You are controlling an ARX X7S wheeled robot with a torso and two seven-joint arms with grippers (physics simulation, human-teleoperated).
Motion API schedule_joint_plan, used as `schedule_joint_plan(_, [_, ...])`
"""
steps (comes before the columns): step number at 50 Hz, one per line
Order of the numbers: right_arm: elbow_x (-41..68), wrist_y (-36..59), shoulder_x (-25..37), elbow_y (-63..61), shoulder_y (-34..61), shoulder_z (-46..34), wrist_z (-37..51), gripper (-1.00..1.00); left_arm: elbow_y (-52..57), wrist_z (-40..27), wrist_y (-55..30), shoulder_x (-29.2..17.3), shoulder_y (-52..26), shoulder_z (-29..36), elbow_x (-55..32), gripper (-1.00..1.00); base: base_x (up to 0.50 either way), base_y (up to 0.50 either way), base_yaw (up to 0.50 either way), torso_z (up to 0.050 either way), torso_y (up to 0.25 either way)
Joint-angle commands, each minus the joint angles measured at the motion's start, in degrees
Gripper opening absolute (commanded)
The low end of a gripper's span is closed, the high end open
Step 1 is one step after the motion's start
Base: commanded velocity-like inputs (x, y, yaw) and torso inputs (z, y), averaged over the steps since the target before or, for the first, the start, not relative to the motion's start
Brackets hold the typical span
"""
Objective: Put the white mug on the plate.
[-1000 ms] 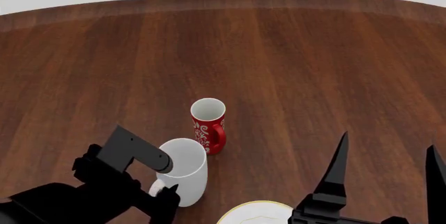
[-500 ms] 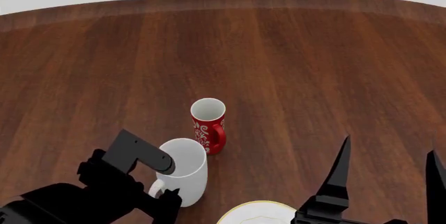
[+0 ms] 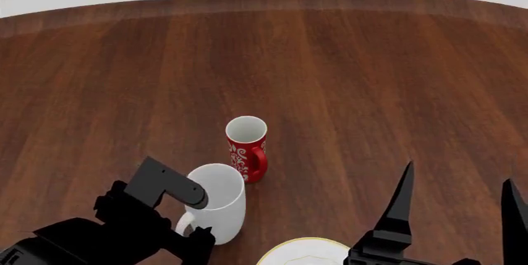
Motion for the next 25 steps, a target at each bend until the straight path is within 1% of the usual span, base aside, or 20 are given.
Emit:
schedule_joint_plan(1, [0.2, 0.0, 0.1, 0.1, 0.1, -0.2, 0.2, 1.0, -4.0, 0.9, 2.1, 1.1, -0.7, 0.5, 0.4, 1.0, 0.0, 0.0, 0.0, 0.0, 0.0])
schedule_joint_plan(25, [0.4, -0.9, 0.1, 1.3, 0.1, -0.5, 0.1, 1.0, -18.0, 3.8, 9.3, 4.4, -3.8, 1.4, 1.9, 1.0, 0.0, 0.0, 0.0, 0.0, 0.0])
